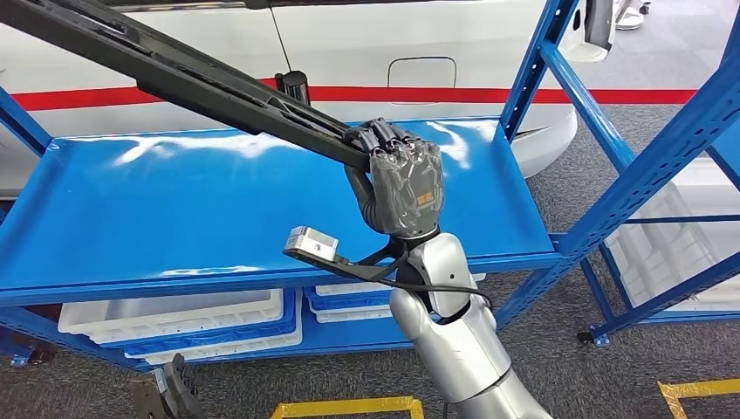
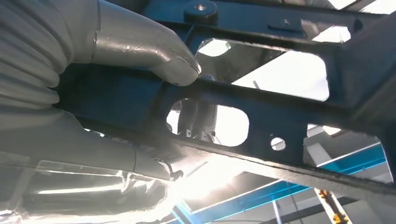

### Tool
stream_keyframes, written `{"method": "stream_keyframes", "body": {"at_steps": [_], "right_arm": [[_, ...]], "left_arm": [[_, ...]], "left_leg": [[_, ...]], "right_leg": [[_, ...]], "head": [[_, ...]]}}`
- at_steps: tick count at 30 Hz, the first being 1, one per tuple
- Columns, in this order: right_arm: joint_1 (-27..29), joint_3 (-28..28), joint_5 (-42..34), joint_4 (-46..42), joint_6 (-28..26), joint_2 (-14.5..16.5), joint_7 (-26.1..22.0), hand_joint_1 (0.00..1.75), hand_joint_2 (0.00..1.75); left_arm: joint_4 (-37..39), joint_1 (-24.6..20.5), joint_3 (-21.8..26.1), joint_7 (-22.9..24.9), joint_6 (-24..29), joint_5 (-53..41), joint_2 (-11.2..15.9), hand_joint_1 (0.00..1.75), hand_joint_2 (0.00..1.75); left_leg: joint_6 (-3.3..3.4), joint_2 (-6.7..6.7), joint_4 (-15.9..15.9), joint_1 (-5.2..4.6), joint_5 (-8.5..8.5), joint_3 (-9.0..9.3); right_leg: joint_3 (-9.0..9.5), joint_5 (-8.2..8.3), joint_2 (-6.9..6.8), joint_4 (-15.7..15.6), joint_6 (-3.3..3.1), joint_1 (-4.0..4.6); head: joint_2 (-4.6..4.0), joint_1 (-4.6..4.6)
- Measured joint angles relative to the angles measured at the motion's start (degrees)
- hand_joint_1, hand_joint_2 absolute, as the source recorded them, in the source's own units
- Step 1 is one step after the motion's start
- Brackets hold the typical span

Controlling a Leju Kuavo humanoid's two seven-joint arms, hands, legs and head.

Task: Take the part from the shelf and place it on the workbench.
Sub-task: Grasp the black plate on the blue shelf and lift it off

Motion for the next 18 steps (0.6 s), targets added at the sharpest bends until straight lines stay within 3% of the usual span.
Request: {"method": "stream_keyframes", "body": {"at_steps": [3,8,12,14,16,18], "right_arm": [[0.71,-0.74,-6.6,-1.03,2.06,0.06,-2.41,1.75,1.75],[1.58,-2.7,-23.37,-3.75,10.19,0.0,-4.96,1.75,1.75],[1.95,-4.26,-28.91,-5.2,12.69,-0.04,-5.46,1.75,1.75],[2.05,-4.98,-30.66,-6.15,13.2,-0.07,-5.53,1.75,1.75],[2.05,-5.81,-32.01,-7.17,13.56,-0.27,-5.44,1.75,1.75],[1.97,-6.66,-32.96,-7.81,13.84,-0.69,-5.2,1.75,1.75]], "left_arm": [[0.99,-0.2,0.16,0.0,-0.32,1.02,0.05,0.0,0.0],[2.96,-0.3,1.2,0.0,-2.15,2.13,0.44,0.0,0.0],[4.21,-0.51,1.96,0.0,-3.9,3.01,0.96,0.0,0.0],[4.57,-0.63,2.43,0.0,-4.64,3.27,1.09,0.0,0.0],[4.73,-0.8,2.77,0.0,-4.89,3.35,1.11,0.0,0.0],[4.83,-0.97,3.04,0.0,-4.91,3.32,1.13,0.0,0.0]], "left_leg": [[0.08,0.0,0.01,-0.01,0.05,-0.05],[0.11,0.02,0.04,0.01,0.04,-0.08],[0.76,0.11,0.57,-0.01,-0.21,-0.4],[1.16,0.21,0.19,0.26,0.2,-0.26],[1.8,0.35,-0.52,0.61,0.9,-0.02],[2.21,0.42,-0.78,0.79,1.29,-0.21]], "right_leg": [[-0.06,0.05,0.0,0.0,0.07,0.0],[-0.09,0.07,0.0,-0.03,0.1,-0.01],[-0.18,0.32,0.02,-0.17,0.55,-0.88],[-0.3,0.22,0.02,0.05,0.75,-0.82],[-1.65,-1.83,-0.01,2.97,0.38,-0.58],[-4.89,-5.87,-0.03,10.45,-0.44,-0.49]], "head": [[0.0,0.0],[0.0,-0.01],[0.0,-0.05],[0.0,-0.03],[0.0,0.03],[0.0,0.19]]}}
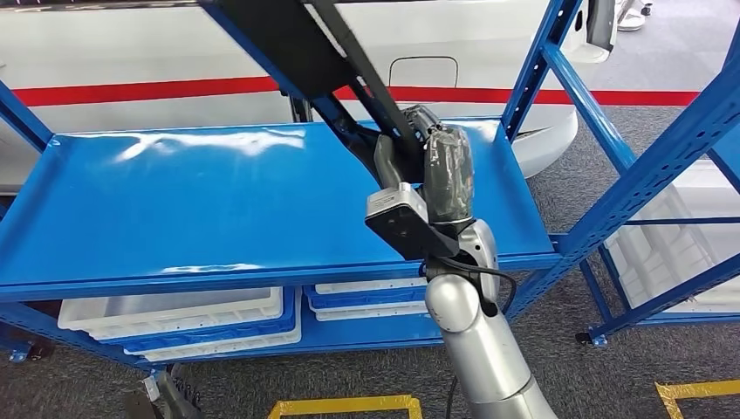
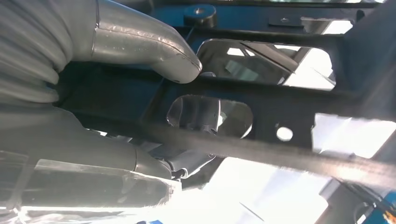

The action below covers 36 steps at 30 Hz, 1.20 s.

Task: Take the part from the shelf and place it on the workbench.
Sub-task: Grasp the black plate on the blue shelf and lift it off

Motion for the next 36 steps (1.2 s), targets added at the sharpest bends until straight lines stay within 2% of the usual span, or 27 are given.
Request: {"method": "stream_keyframes", "body": {"at_steps": [2,3,4,6,7,9,11,12,13,15,16,17,18,19,20,22,23,24,26,28,29,31,32,33,34,35,36], "right_arm": [[0.01,-0.68,-0.42,-0.17,0.1,-0.51,0.23,1.75,1.75],[0.02,-0.94,-0.51,-0.18,0.11,-0.75,0.32,1.75,1.75],[0.0,-1.12,-0.55,-0.19,0.11,-0.94,0.35,1.75,1.75],[-0.24,-1.35,-0.59,-0.21,0.08,-1.22,0.38,1.75,1.75],[-0.41,-1.39,-0.58,-0.22,-0.01,-1.32,0.34,1.75,1.75],[-0.76,-1.54,-0.58,-0.2,-0.56,-1.64,0.07,1.75,1.75],[-0.89,-1.77,-0.94,0.02,-1.59,-2.01,-0.36,1.75,1.75],[-0.94,-1.87,-1.24,0.2,-2.08,-2.13,-0.55,1.75,1.75],[-1.02,-1.96,-1.54,0.38,-2.54,-2.25,-0.69,1.75,1.75],[-1.14,-2.13,-1.94,0.69,-3.07,-2.43,-0.86,1.75,1.75],[-1.15,-2.2,-2.1,0.87,-3.22,-2.55,-0.92,1.75,1.75],[-1.14,-2.28,-2.29,1.08,-3.34,-2.72,-0.97,1.75,1.75],[-1.14,-2.33,-2.5,1.3,-3.44,-2.88,-1.02,1.75,1.75],[-1.13,-2.38,-2.72,1.5,-3.59,-3.07,-1.09,1.75,1.75],[-1.15,-2.44,-2.96,1.67,-3.77,-3.24,-1.18,1.75,1.75],[-1.19,-2.67,-3.45,1.9,-4.14,-3.54,-1.44,1.75,1.75],[-1.21,-2.8,-3.7,2.02,-4.3,-3.68,-1.58,1.75,1.75],[-1.22,-2.9,-3.93,2.18,-4.46,-3.83,-1.74,1.75,1.75],[-1.24,-3.03,-4.31,2.46,-4.73,-4.11,-1.98,1.75,1.75],[-1.29,-3.36,-4.61,2.67,-5.03,-4.55,-2.22,1.75,1.75],[-1.39,-3.57,-4.74,2.78,-5.19,-4.83,-2.34,1.75,1.75],[-1.49,-3.91,-4.94,3.09,-5.44,-5.43,-2.56,1.75,1.75],[-1.41,-4.03,-5.0,3.28,-5.5,-5.72,-2.62,1.75,1.75],[-1.25,-4.14,-5.04,3.48,-5.53,-5.97,-2.65,1.75,1.75],[-1.14,-4.22,-5.04,3.66,-5.55,-6.18,-2.66,1.75,1.75],[-1.09,-4.27,-5.05,3.83,-5.55,-6.35,-2.69,1.75,1.75],[-1.1,-4.29,-5.05,3.93,-5.55,-6.45,-2.7,1.75,1.75]], "left_arm": [[0.1,-0.03,0.19,0.0,0.0,-0.03,0.01,0.0,0.0],[0.17,-0.03,0.26,0.0,0.0,-0.07,0.01,0.0,0.0],[0.22,-0.03,0.29,0.0,0.0,-0.12,0.01,0.0,0.0],[0.31,-0.09,0.34,0.0,0.0,-0.4,0.02,0.0,0.0],[0.35,-0.15,0.38,0.0,0.01,-0.64,0.04,0.0,0.0],[0.4,-0.29,0.43,0.0,0.02,-1.13,0.08,0.0,0.0],[0.44,-0.35,0.45,0.0,0.07,-1.56,0.09,0.0,0.0],[0.44,-0.36,0.47,0.0,0.1,-1.71,0.09,0.0,0.0],[0.45,-0.37,0.49,0.0,0.12,-1.8,0.09,0.0,0.0],[0.45,-0.44,0.52,0.0,0.13,-1.84,0.06,0.0,0.0],[0.45,-0.46,0.52,0.0,0.11,-1.85,0.04,0.0,0.0],[0.45,-0.48,0.52,0.0,0.07,-1.83,0.03,0.0,0.0],[0.45,-0.49,0.53,0.0,0.02,-1.8,0.03,0.0,0.0],[0.42,-0.49,0.55,0.0,-0.13,-1.74,0.03,0.0,0.0],[0.34,-0.51,0.56,0.0,-0.31,-1.64,0.03,0.0,0.0],[-0.15,-0.61,0.6,-0.01,-0.9,-1.35,0.1,0.0,0.0],[-0.5,-0.66,0.61,-0.03,-1.19,-1.24,0.12,0.0,0.0],[-0.85,-0.7,0.61,-0.05,-1.49,-1.15,0.13,0.0,0.0],[-1.49,-0.68,0.62,-0.08,-1.87,-1.08,0.03,0.0,0.0],[-2.04,-0.77,0.62,-0.08,-2.07,-1.02,-0.21,0.0,0.0],[-2.27,-0.84,0.61,-0.08,-2.13,-1.01,-0.36,0.0,0.0],[-2.55,-0.89,0.58,-0.05,-2.17,-1.0,-0.63,0.0,0.0],[-2.64,-0.84,0.57,-0.03,-2.19,-1.0,-0.75,0.0,0.0],[-2.7,-0.76,0.56,-0.02,-2.2,-1.0,-0.86,0.0,0.0],[-2.75,-0.7,0.55,-0.02,-2.21,-1.0,-0.94,0.0,0.0],[-2.78,-0.67,0.52,-0.02,-2.23,-0.99,-0.98,0.0,0.0],[-2.81,-0.65,0.45,-0.01,-2.25,-0.99,-1.01,0.0,0.0]], "left_leg": [[-0.02,0.01,0.02,0.02,0.24,-0.42],[-0.17,0.02,0.06,0.06,0.39,-0.66],[-0.37,0.02,0.12,0.14,0.55,-0.88],[-0.98,0.01,0.59,0.22,0.76,-1.48],[-1.37,-0.01,0.96,0.2,0.83,-1.87],[-2.14,-0.08,1.91,0.08,0.98,-2.65],[-2.74,-0.2,2.45,0.43,1.14,-3.2],[-3.04,-0.16,2.96,0.71,0.48,-3.59],[-3.34,-0.08,4.38,0.97,-1.08,-4.18],[-3.89,0.1,10.34,1.23,-6.17,-6.09],[-4.1,0.12,14.11,1.27,-8.55,-7.08],[-4.2,0.12,17.1,1.29,-10.0,-7.59],[-4.19,0.11,18.66,1.3,-10.51,-7.45],[-4.0,0.11,18.04,1.28,-9.96,-6.17],[-3.59,0.08,15.34,1.19,-8.75,-3.8],[-2.37,0.09,7.49,0.82,-7.23,1.74],[-1.85,0.11,4.71,0.53,-6.91,3.51],[-1.44,0.12,3.26,0.21,-6.93,4.27],[-0.81,0.1,2.55,-0.32,-5.99,4.17],[-0.21,0.36,0.93,-0.18,-4.27,4.17],[0.07,0.51,0.08,-0.02,-3.25,3.94],[0.31,0.67,-0.56,0.13,-1.71,2.78],[0.22,0.72,-0.52,0.13,-1.09,1.96],[0.05,0.76,-0.46,0.16,-0.52,1.13],[-0.17,0.77,-0.36,0.2,0.03,0.29],[-0.46,0.78,-0.16,0.29,0.55,-0.58],[-0.81,0.78,0.19,0.39,1.0,-1.45]], "right_leg": [[-2.73,-2.69,0.0,6.88,-0.04,-0.05],[-2.62,-2.76,-0.02,7.48,0.32,-0.12],[-1.22,-1.97,-0.06,5.54,0.82,-0.25],[3.95,0.2,-0.27,-2.64,1.74,-0.72],[5.89,1.12,-0.27,-5.66,1.87,-0.71],[7.18,1.76,-0.1,-8.07,1.56,-0.66],[6.5,2.14,0.09,-7.76,0.83,-0.78],[6.23,2.43,0.11,-7.65,0.34,-0.86],[5.93,2.82,0.09,-7.66,-0.27,-0.89],[5.15,3.6,0.03,-7.66,-1.32,-0.68],[4.71,3.95,0.0,-7.64,-1.64,-0.49],[4.23,4.31,-0.02,-7.61,-1.8,-0.29],[3.8,4.66,-0.02,-7.59,-1.86,-0.09],[3.4,5.0,0.0,-7.58,-1.86,0.11],[3.06,5.34,0.04,-7.58,-1.83,0.32],[2.65,5.96,0.06,-7.65,-1.58,0.54],[2.56,6.3,-0.03,-7.76,-1.28,0.46],[2.51,6.63,-0.15,-7.88,-0.89,0.28],[2.49,7.47,-0.31,-8.37,0.05,0.14],[1.84,6.95,-0.29,-7.92,0.34,0.52],[1.02,5.46,-0.27,-6.35,0.16,0.69],[-1.43,0.9,-0.24,0.02,-0.37,0.52],[-2.46,-0.88,-0.24,3.66,-0.26,0.34],[-2.86,-1.67,-0.24,6.18,0.16,0.16],[-2.4,-1.5,-0.25,6.98,0.81,-0.03],[-0.83,-0.52,-0.27,5.67,1.58,-0.27],[1.73,0.63,-0.3,2.49,2.23,-0.52]], "head": [[0.0,0.09],[0.0,0.12],[0.0,0.12],[0.0,0.17],[0.0,0.14],[0.0,0.06],[0.0,-0.08],[0.0,-0.16],[0.0,-0.21],[0.0,-0.3],[0.0,-0.3],[0.0,-0.29],[0.0,-0.3],[0.0,-0.29],[0.0,-0.31],[0.0,-0.22],[0.0,-0.16],[0.0,-0.17],[0.0,-0.37],[0.0,-0.42],[0.0,-0.26],[0.0,0.05],[0.0,0.15],[0.0,0.19],[0.0,0.19],[0.0,0.2],[0.0,0.2]]}}
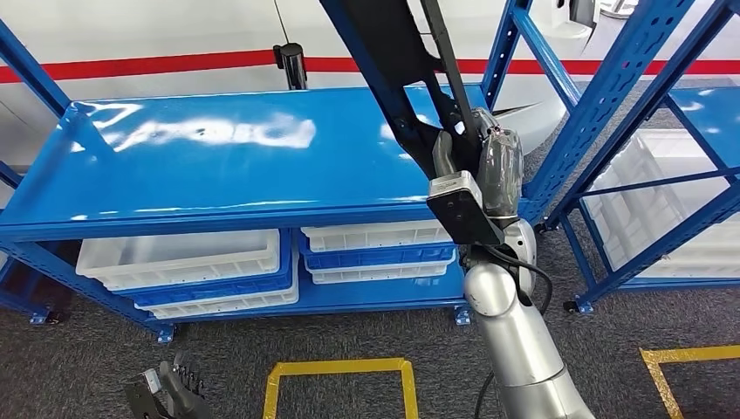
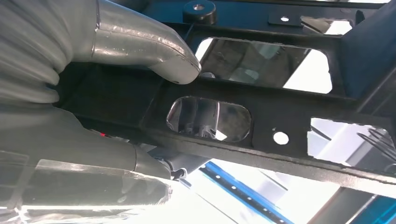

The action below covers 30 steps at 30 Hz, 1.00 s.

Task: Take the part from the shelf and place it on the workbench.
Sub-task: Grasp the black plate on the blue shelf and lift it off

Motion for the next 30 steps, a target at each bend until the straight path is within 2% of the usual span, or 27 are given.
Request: {"method": "stream_keyframes", "body": {"at_steps": [1,2,3,4,5,6,7,8,9,11,12,13,14,15,16,17,18,19,21,22,23,24,26,27,28,29,30], "right_arm": [[-0.08,0.0,-0.01,0.05,0.0,-0.05,-0.02,1.75,1.75],[-0.12,-0.01,-0.02,0.08,-0.01,-0.08,-0.04,1.75,1.75],[-0.14,-0.02,-0.04,0.09,-0.03,-0.11,-0.06,1.75,1.75],[-0.12,-0.04,-0.07,0.12,-0.05,-0.13,-0.08,1.75,1.75],[-0.05,-0.05,-0.1,0.16,-0.09,-0.16,-0.09,1.75,1.75],[-0.03,-0.07,-0.15,0.25,-0.14,-0.19,-0.09,1.75,1.75],[0.02,-0.08,-0.2,0.32,-0.2,-0.2,-0.1,1.75,1.75],[0.03,-0.09,-0.24,0.38,-0.3,-0.21,-0.1,1.75,1.75],[0.05,-0.1,-0.3,0.42,-0.4,-0.22,-0.1,1.75,1.75],[0.31,-0.12,-0.39,0.43,-0.63,-0.27,-0.11,1.75,1.75],[0.57,-0.13,-0.39,0.43,-0.71,-0.34,-0.11,1.75,1.75],[0.89,-0.14,-0.3,0.43,-0.76,-0.45,-0.11,1.75,1.75],[1.23,-0.16,-0.07,0.4,-0.79,-0.6,-0.09,1.75,1.75],[1.55,-0.2,0.25,0.36,-0.8,-0.79,-0.02,1.75,1.75],[1.81,-0.27,0.59,0.24,-0.82,-0.98,0.06,1.75,1.75],[2.04,-0.36,0.89,0.07,-0.86,-1.23,0.16,1.75,1.75],[2.27,-0.44,1.08,-0.12,-0.92,-1.51,0.23,1.75,1.75],[2.52,-0.51,1.2,-0.3,-1.01,-1.79,0.27,1.75,1.75],[3.37,-0.78,1.43,-0.72,-1.28,-2.43,0.3,1.75,1.75],[3.95,-1.01,1.61,-1.02,-1.48,-2.83,0.31,1.75,1.75],[4.53,-1.25,1.85,-1.42,-1.69,-3.3,0.33,1.75,1.75],[5.07,-1.49,2.08,-1.79,-1.87,-3.79,0.36,1.75,1.75],[5.96,-1.81,2.37,-2.34,-2.09,-4.61,0.38,1.75,1.75],[6.39,-1.93,2.42,-2.47,-2.13,-4.91,0.38,1.75,1.75],[6.81,-2.01,2.55,-2.57,-2.14,-5.16,0.44,1.75,1.75],[7.17,-2.05,2.84,-2.71,-2.14,-5.37,0.6,1.75,1.75],[7.47,-2.08,3.32,-2.96,-2.15,-5.57,0.84,1.75,1.75]], "left_arm": [[-0.1,0.01,-0.08,0.01,-0.02,0.01,-0.01,0.0,0.0],[-0.22,0.02,-0.17,0.01,-0.03,0.01,-0.01,0.0,0.0],[-0.35,0.04,-0.25,0.0,-0.03,0.01,-0.02,0.0,0.0],[-0.45,0.1,-0.3,-0.01,-0.04,0.04,-0.03,0.0,0.0],[-0.5,0.23,-0.32,-0.02,-0.07,0.11,-0.03,0.0,0.0],[-0.53,0.39,-0.33,-0.03,-0.11,0.19,-0.04,0.0,0.0],[-0.57,0.59,-0.34,-0.03,-0.15,0.27,-0.04,0.0,0.0],[-0.67,0.76,-0.38,-0.03,-0.23,0.32,-0.05,0.0,0.0],[-0.8,0.87,-0.44,-0.03,-0.37,0.34,-0.06,0.0,0.0],[-1.16,0.99,-0.64,-0.03,-0.84,0.42,-0.12,0.0,0.0],[-1.35,1.05,-0.72,-0.03,-1.11,0.48,-0.16,0.0,0.0],[-1.54,1.11,-0.78,-0.02,-1.36,0.6,-0.22,0.0,0.0],[-1.73,1.18,-0.81,-0.02,-1.57,0.74,-0.27,0.0,0.0],[-1.93,1.2,-0.85,-0.02,-1.73,0.87,-0.32,0.0,0.0],[-2.2,1.17,-0.91,-0.02,-1.85,0.99,-0.35,0.0,0.0],[-2.5,1.13,-0.98,-0.04,-1.91,1.07,-0.36,0.0,0.0],[-2.74,1.1,-1.06,-0.05,-1.93,1.09,-0.37,0.0,0.0],[-2.94,1.1,-1.12,-0.06,-1.93,1.1,-0.38,0.0,0.0],[-3.16,1.17,-1.2,-0.08,-2.02,1.11,-0.46,0.0,0.0],[-3.29,1.17,-1.25,-0.09,-2.13,1.1,-0.55,0.0,0.0],[-3.46,1.15,-1.37,-0.09,-2.25,1.09,-0.66,0.0,0.0],[-3.62,1.14,-1.56,-0.08,-2.38,1.07,-0.8,0.0,0.0],[-3.78,1.18,-1.97,-0.04,-2.54,1.02,-0.96,0.0,0.0],[-3.79,1.21,-2.1,-0.02,-2.58,1.01,-1.0,0.0,0.0],[-3.79,1.22,-2.18,-0.01,-2.63,1.0,-1.04,0.0,0.0],[-3.79,1.22,-2.21,-0.01,-2.74,1.0,-1.08,0.0,0.0],[-3.8,1.21,-2.28,-0.01,-2.88,0.98,-1.12,0.0,0.0]], "left_leg": [[-0.39,-0.03,0.51,0.01,0.37,-0.93],[-0.83,-0.04,1.02,-0.01,0.71,-1.73],[-1.24,-0.06,1.52,-0.08,1.05,-2.36],[-1.57,-0.11,1.8,-0.14,1.44,-2.83],[-1.89,-0.13,1.89,-0.05,1.87,-3.09],[-2.17,-0.17,2.05,0.17,1.97,-3.36],[-2.45,-0.19,2.56,0.42,1.16,-3.75],[-2.78,-0.2,4.08,0.63,-0.81,-4.34],[-3.07,-0.21,6.56,0.79,-3.55,-5.11],[-3.52,-0.22,14.14,0.86,-9.17,-6.88],[-3.61,-0.21,17.18,0.88,-10.39,-7.18],[-3.59,-0.21,18.82,0.9,-10.51,-6.73],[-3.42,-0.21,18.27,0.9,-9.56,-5.22],[-3.07,-0.27,15.72,0.86,-8.26,-2.66],[-2.58,-0.39,11.87,0.79,-7.7,0.38],[-2.15,-0.5,7.88,0.62,-7.77,3.25],[-1.73,-0.64,4.9,0.37,-8.12,5.29],[-1.35,-0.73,3.15,0.09,-8.63,6.3],[-0.53,-0.7,2.06,-0.25,-7.73,6.39],[-0.14,-0.56,1.32,-0.25,-6.85,6.3],[0.33,-0.43,0.56,-0.19,-5.73,5.95],[0.68,-0.29,-0.15,-0.1,-4.61,5.43],[1.06,-0.15,-0.42,-0.27,-2.94,3.73],[1.0,-0.09,-0.39,-0.32,-2.25,2.77],[0.91,-0.03,-0.34,-0.33,-1.54,1.81],[0.73,0.03,-0.24,-0.32,-0.85,0.82],[0.47,0.06,-0.07,-0.3,-0.19,-0.17]], "right_leg": [[3.07,0.39,0.0,-4.06,0.38,-0.1],[5.36,0.47,0.07,-7.42,0.29,0.04],[6.66,0.15,0.16,-9.72,-0.06,0.16],[6.95,-0.22,0.25,-10.64,-0.58,0.39],[6.37,0.04,0.31,-10.54,-1.18,0.46],[6.02,0.39,0.29,-10.55,-1.72,0.23],[5.66,0.86,0.25,-10.45,-2.35,0.14],[5.22,1.42,0.2,-10.45,-3.02,0.03],[4.75,1.99,0.15,-10.45,-3.55,-0.01],[3.38,3.16,0.07,-10.39,-4.08,0.23],[2.66,3.72,0.05,-10.36,-4.09,0.34],[1.92,4.29,0.05,-10.33,-4.03,0.46],[1.26,4.82,0.07,-10.31,-3.94,0.55],[0.67,5.33,0.12,-10.3,-3.81,0.64],[0.19,5.81,0.16,-10.3,-3.64,0.69],[-0.16,6.29,0.17,-10.33,-3.37,0.76],[-0.34,6.76,0.14,-10.44,-2.98,0.76],[-0.4,7.19,0.07,-10.59,-2.58,0.67],[-0.41,8.13,-0.03,-11.16,-1.69,0.7],[-0.66,8.05,-0.03,-11.15,-1.49,0.79],[-1.34,6.92,-0.02,-10.34,-1.58,0.95],[-2.29,4.83,-0.01,-8.37,-1.93,1.06],[-4.46,-0.41,0.0,-1.44,-2.53,0.87],[-5.03,-1.8,-0.01,2.07,-2.3,0.78],[-5.02,-1.96,-0.01,4.42,-1.74,0.7],[-4.11,-1.1,-0.02,4.98,-1.0,0.59],[-2.2,0.2,-0.02,3.59,-0.31,0.47]], "head": [[0.0,0.01],[0.0,-0.08],[0.0,-0.13],[0.0,-0.25],[0.0,-0.38],[0.0,-0.4],[0.0,-0.5],[0.0,-0.55],[0.0,-0.62],[0.0,-0.68],[0.0,-0.68],[0.0,-0.67],[0.0,-0.68],[0.0,-0.67],[0.0,-0.67],[0.0,-0.64],[0.0,-0.62],[0.0,-0.69],[0.0,-0.86],[0.0,-0.92],[0.0,-0.79],[0.0,-0.63],[0.0,-0.31],[0.0,-0.23],[0.0,-0.2],[0.0,-0.18],[0.0,-0.17]]}}
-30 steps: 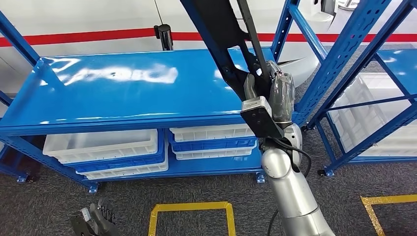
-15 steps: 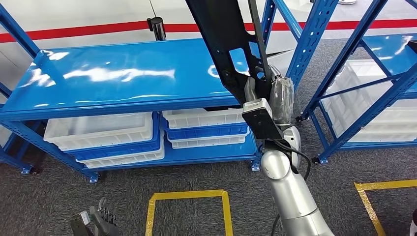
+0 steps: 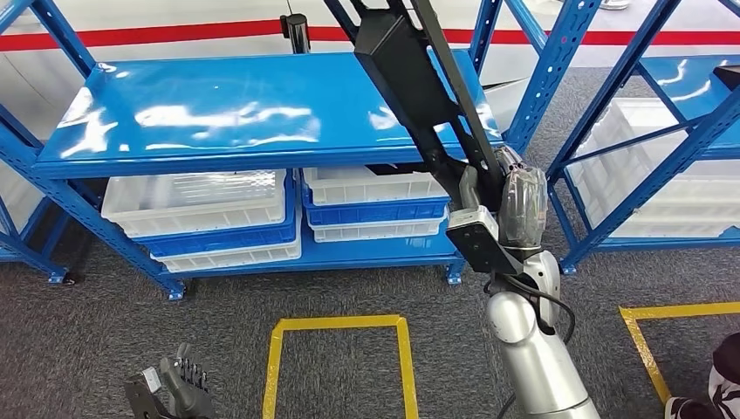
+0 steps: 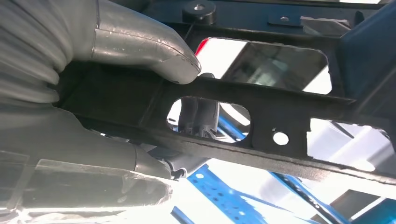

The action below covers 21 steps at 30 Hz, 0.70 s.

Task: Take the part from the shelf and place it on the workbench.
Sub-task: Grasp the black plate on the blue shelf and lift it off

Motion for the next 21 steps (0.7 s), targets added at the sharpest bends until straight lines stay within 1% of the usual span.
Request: {"method": "stream_keyframes", "body": {"at_steps": [1,2,3,4,5,6,7,8,9,10,11,12,13,14,15,16,17,18,19,20,21], "right_arm": [[0.27,-0.04,0.63,-0.42,-0.03,-0.19,0.3,1.75,1.75],[0.55,-0.09,1.26,-0.96,-0.09,-0.36,0.56,1.75,1.75],[0.92,-0.16,1.75,-1.59,-0.23,-0.56,0.74,1.75,1.75],[1.42,-0.23,2.08,-2.23,-0.41,-0.79,0.84,1.75,1.75],[2.05,-0.3,2.25,-2.82,-0.63,-1.01,0.86,1.75,1.75],[2.81,-0.39,2.31,-3.35,-0.85,-1.25,0.87,1.75,1.75],[3.51,-0.46,2.33,-3.78,-0.98,-1.44,0.86,1.75,1.75],[4.09,-0.55,2.27,-4.21,-1.07,-1.58,0.86,1.75,1.75],[4.45,-0.66,2.16,-4.58,-1.1,-1.7,0.86,1.75,1.75],[4.61,-0.78,2.0,-4.89,-1.11,-1.79,0.86,1.75,1.75],[4.67,-0.93,1.83,-5.12,-1.11,-1.88,0.87,1.75,1.75],[4.72,-1.12,1.67,-5.23,-1.12,-1.98,0.87,1.75,1.75],[4.85,-1.38,1.56,-5.27,-1.17,-2.09,0.9,1.75,1.75],[5.1,-1.71,1.52,-5.35,-1.28,-2.23,0.92,1.75,1.75],[5.48,-2.06,1.55,-5.54,-1.45,-2.39,0.93,1.75,1.75],[5.95,-2.4,1.67,-5.87,-1.67,-2.55,0.93,1.75,1.75],[6.47,-2.73,1.9,-6.36,-1.92,-2.71,0.91,1.75,1.75],[6.97,-2.98,2.21,-6.91,-2.14,-2.88,0.88,1.75,1.75],[7.42,-3.18,2.56,-7.46,-2.36,-3.05,0.85,1.75,1.75],[7.87,-3.36,2.87,-7.99,-2.52,-3.2,0.84,1.75,1.75],[8.34,-3.51,3.09,-8.5,-2.62,-3.36,0.84,1.75,1.75]], "left_arm": [[-0.07,0.0,-0.14,0.01,-0.17,-0.04,-0.05,0.0,0.0],[-0.22,-0.03,-0.34,0.01,-0.34,-0.12,-0.11,0.0,0.0],[-0.39,-0.07,-0.63,0.0,-0.45,-0.24,-0.17,0.0,0.0],[-0.58,-0.11,-0.97,-0.01,-0.49,-0.35,-0.22,0.0,0.0],[-0.7,-0.12,-1.28,-0.03,-0.45,-0.43,-0.28,0.0,0.0],[-0.74,-0.08,-1.54,-0.03,-0.37,-0.47,-0.32,0.0,0.0],[-0.76,0.01,-1.73,-0.04,-0.26,-0.39,-0.34,0.0,0.0],[-0.76,0.06,-1.91,-0.03,-0.17,-0.23,-0.36,0.0,0.0],[-0.76,0.04,-2.15,-0.03,-0.12,-0.06,-0.36,0.0,0.0],[-0.77,-0.08,-2.44,-0.03,-0.09,0.13,-0.34,0.0,0.0],[-0.78,-0.26,-2.78,-0.03,-0.07,0.29,-0.32,0.0,0.0],[-0.8,-0.45,-3.07,-0.03,-0.09,0.39,-0.29,0.0,0.0],[-0.85,-0.62,-3.37,-0.03,-0.22,0.51,-0.27,0.0,0.0],[-0.93,-0.78,-3.7,-0.03,-0.51,0.61,-0.26,0.0,0.0],[-1.04,-0.96,-4.09,-0.03,-0.88,0.67,-0.26,0.0,0.0],[-1.18,-1.2,-4.54,-0.03,-1.27,0.72,-0.25,0.0,0.0],[-1.34,-1.51,-5.02,-0.03,-1.62,0.77,-0.24,0.0,0.0],[-1.47,-1.84,-5.45,-0.04,-1.84,0.86,-0.23,0.0,0.0],[-1.57,-2.12,-5.86,-0.06,-1.98,0.95,-0.23,0.0,0.0],[-1.63,-2.38,-6.26,-0.08,-2.07,1.03,-0.22,0.0,0.0],[-1.63,-2.6,-6.62,-0.1,-2.1,1.08,-0.21,0.0,0.0]], "left_leg": [[-0.32,0.01,0.34,0.0,0.57,-0.93],[-0.68,-0.03,0.81,-0.09,1.04,-1.88],[-1.04,-0.08,1.23,-0.18,1.5,-2.56],[-1.32,-0.14,1.53,-0.26,1.95,-3.05],[-1.58,-0.18,1.61,-0.24,2.42,-3.38],[-1.82,-0.21,1.53,-0.06,2.92,-3.5],[-2.1,-0.23,1.73,0.21,2.62,-3.8],[-2.46,-0.24,2.63,0.48,1.19,-4.24],[-2.85,-0.25,4.57,0.7,-1.24,-4.87],[-3.22,-0.26,7.73,0.86,-4.47,-5.7],[-3.54,-0.25,11.57,0.98,-7.38,-6.48],[-3.77,-0.25,15.21,1.06,-9.23,-7.02],[-3.89,-0.24,17.65,1.13,-9.87,-6.92],[-3.86,-0.24,18.13,1.16,-9.37,-5.87],[-3.68,-0.25,16.53,1.16,-8.21,-3.81],[-3.32,-0.36,13.15,1.12,-7.12,-0.83],[-2.88,-0.53,9.03,1.04,-6.9,2.33],[-2.48,-0.69,5.65,0.84,-7.0,4.69],[-2.06,-0.86,3.4,0.57,-7.34,6.12],[-1.68,-0.93,2.43,0.24,-7.56,6.53],[-1.22,-0.9,2.15,-0.08,-7.01,6.34]], "right_leg": [[2.91,0.75,-0.01,-3.3,0.4,-0.16],[6.38,0.47,0.03,-7.77,0.42,-0.07],[8.84,-0.24,0.05,-11.54,0.05,0.06],[10.37,-1.12,0.07,-14.27,-0.47,0.19],[10.78,-1.57,0.09,-15.51,-1.02,0.41],[10.2,-1.26,0.02,-15.49,-1.65,0.27],[10.02,-0.8,-0.05,-15.48,-2.19,0.13],[9.77,-0.23,-0.11,-15.47,-2.83,0.03],[9.4,0.43,-0.16,-15.48,-3.38,-0.11],[8.95,1.07,-0.18,-15.43,-3.7,-0.07],[8.33,1.66,-0.17,-15.38,-3.89,0.0],[7.69,2.18,-0.16,-15.32,-3.86,0.08],[7.03,2.67,-0.16,-15.22,-3.77,0.15],[6.38,3.1,-0.15,-15.11,-3.62,0.2],[5.77,3.49,-0.14,-14.98,-3.44,0.24],[5.25,3.87,-0.15,-14.87,-3.25,0.28],[4.81,4.24,-0.17,-14.81,-3.02,0.36],[4.54,4.64,-0.21,-14.83,-2.68,0.37],[4.38,5.07,-0.25,-14.9,-2.3,0.31],[4.27,5.52,-0.27,-15.02,-1.82,0.18],[4.26,6.01,-0.27,-15.29,-1.31,0.09]], "head": [[0.0,-0.01],[0.0,0.03],[0.0,-0.03],[0.0,-0.08],[0.0,-0.15],[0.0,-0.27],[0.0,-0.27],[0.0,-0.36],[0.0,-0.42],[0.0,-0.48],[0.0,-0.54],[0.0,-0.55],[0.0,-0.55],[0.0,-0.55],[0.0,-0.56],[0.0,-0.56],[0.0,-0.55],[0.0,-0.45],[0.0,-0.4],[0.0,-0.4],[0.0,-0.4]]}}
